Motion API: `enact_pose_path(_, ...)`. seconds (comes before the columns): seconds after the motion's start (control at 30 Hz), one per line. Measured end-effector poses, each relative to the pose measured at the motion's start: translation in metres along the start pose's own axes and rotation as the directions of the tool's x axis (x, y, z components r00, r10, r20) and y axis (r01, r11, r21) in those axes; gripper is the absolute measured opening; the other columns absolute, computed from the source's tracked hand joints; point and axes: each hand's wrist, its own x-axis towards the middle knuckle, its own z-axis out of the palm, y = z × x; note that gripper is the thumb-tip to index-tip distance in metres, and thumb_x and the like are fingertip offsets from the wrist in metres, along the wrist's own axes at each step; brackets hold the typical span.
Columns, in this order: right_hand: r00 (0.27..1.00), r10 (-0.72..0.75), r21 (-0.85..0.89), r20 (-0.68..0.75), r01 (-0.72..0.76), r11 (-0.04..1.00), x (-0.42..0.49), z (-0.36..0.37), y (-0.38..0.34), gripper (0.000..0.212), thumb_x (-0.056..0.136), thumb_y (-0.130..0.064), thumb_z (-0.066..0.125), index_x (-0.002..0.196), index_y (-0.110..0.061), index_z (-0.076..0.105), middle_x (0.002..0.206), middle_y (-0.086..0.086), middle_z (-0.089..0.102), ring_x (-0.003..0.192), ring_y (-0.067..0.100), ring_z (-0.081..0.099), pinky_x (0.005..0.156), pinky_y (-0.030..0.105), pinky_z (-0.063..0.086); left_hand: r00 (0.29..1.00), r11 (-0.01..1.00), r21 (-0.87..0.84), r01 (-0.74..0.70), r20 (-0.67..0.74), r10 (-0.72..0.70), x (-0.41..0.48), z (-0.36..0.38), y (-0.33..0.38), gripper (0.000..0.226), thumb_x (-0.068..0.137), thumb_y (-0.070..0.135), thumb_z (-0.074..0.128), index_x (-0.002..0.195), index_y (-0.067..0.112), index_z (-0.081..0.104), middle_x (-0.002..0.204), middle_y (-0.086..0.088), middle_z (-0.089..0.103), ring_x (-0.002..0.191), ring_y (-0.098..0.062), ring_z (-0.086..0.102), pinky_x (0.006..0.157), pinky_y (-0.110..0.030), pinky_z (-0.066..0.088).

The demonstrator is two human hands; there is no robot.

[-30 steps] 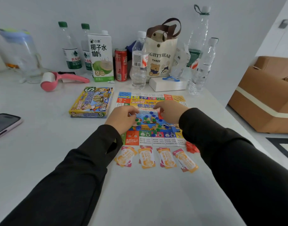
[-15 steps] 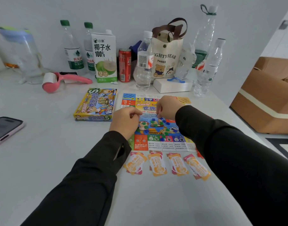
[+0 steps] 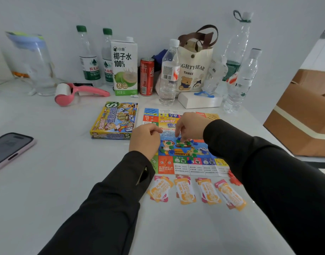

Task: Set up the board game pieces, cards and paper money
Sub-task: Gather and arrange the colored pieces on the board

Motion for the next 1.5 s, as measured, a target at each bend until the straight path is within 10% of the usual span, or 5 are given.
enact_pose_path(0.27, 0.994, 0.023, -0.224, 0.109, 0.002, 0.975, 0.012, -0.005, -0.012, 0.022, 0.084, -0.015, 0.066, 0.106, -0.010, 0.069, 0.121, 0.002, 0.059, 0.112, 0.022, 0.054, 0.098, 0.029, 0.041, 1.000, 1.000, 0.018, -0.003, 0.013, 0.002, 0.001, 0.001, -0.003, 0.024, 0.090, 0.005, 0.046, 0.092, 0.011, 0.070, 0.098, -0.004, 0.066, 0.088, -0.014, 0.058, 0.074, -0.024, 0.046)
enact_pose_path(0.73, 1.000, 0.015, -0.165, 0.028, -0.010, 0.986, 0.012, -0.001, -0.008, 0.005, 0.080, -0.012, 0.068, 0.080, -0.015, 0.065, 0.097, 0.004, 0.067, 0.088, 0.017, 0.059, 0.082, 0.028, 0.049, 0.999, 1.000, 0.018, 0.014, 0.036, -0.015, 0.000, 0.001, -0.001, 0.024, 0.091, 0.006, 0.045, 0.094, 0.011, 0.068, 0.101, -0.005, 0.066, 0.093, -0.015, 0.057, 0.071, -0.021, 0.042)
enact_pose_path(1.5, 0.999, -0.038, -0.262, -0.024, 0.031, 0.964, 0.005, 0.003, -0.012, 0.015, 0.085, -0.009, 0.060, 0.097, -0.007, 0.069, 0.100, 0.008, 0.066, 0.092, 0.021, 0.061, 0.083, 0.028, 0.051, 0.999, 0.998, -0.065, 0.016, 0.031, -0.014, 0.005, 0.001, -0.005, 0.028, 0.088, 0.003, 0.042, 0.084, 0.016, 0.067, 0.087, -0.002, 0.064, 0.082, -0.019, 0.061, 0.074, -0.030, 0.052)
